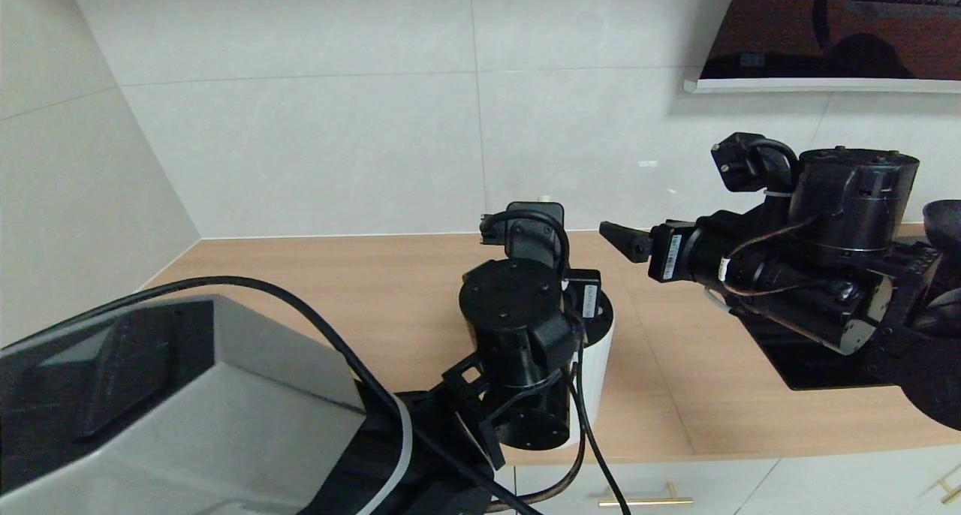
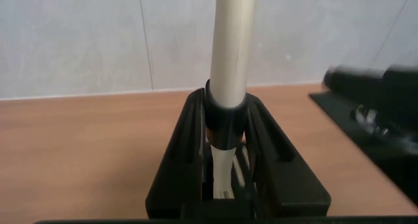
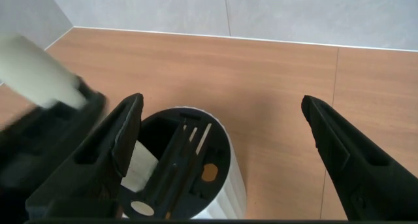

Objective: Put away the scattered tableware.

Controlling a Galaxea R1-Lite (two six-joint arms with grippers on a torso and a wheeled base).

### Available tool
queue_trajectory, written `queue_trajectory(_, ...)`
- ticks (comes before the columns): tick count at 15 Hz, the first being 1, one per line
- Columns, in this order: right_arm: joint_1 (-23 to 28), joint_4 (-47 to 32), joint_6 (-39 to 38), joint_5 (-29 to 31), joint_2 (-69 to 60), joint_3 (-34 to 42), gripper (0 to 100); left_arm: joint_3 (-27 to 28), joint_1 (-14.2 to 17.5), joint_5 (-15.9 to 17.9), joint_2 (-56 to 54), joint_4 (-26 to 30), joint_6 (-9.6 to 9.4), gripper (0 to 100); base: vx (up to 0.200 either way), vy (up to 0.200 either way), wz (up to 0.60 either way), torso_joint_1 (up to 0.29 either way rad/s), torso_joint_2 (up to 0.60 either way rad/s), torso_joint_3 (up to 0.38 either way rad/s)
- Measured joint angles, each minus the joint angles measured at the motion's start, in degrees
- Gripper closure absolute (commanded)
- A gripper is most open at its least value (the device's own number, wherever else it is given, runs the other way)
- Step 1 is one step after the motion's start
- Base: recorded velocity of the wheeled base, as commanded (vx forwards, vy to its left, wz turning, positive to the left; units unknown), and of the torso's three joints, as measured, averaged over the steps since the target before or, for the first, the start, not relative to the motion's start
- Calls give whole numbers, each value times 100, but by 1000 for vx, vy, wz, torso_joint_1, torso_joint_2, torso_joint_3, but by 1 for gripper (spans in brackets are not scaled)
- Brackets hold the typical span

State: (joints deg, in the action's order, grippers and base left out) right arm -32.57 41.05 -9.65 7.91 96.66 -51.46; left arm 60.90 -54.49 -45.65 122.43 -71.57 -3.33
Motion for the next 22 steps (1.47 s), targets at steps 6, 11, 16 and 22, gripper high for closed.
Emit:
queue_trajectory(6,0,-2,5,-1,28,22,0,-123,0,-20,124,2,43,100,0,0,0,0,0,0)
queue_trajectory(11,-11,-2,6,7,37,28,0,-176,0,-44,262,-11,77,100,0,0,0,0,0,0)
queue_trajectory(16,-15,-5,6,7,37,59,0,-294,-7,-44,332,9,79,100,0,0,0,0,0,0)
queue_trajectory(22,-20,-2,9,10,45,66,0,-296,-7,-46,360,5,77,0,0,0,0,0,0,0)
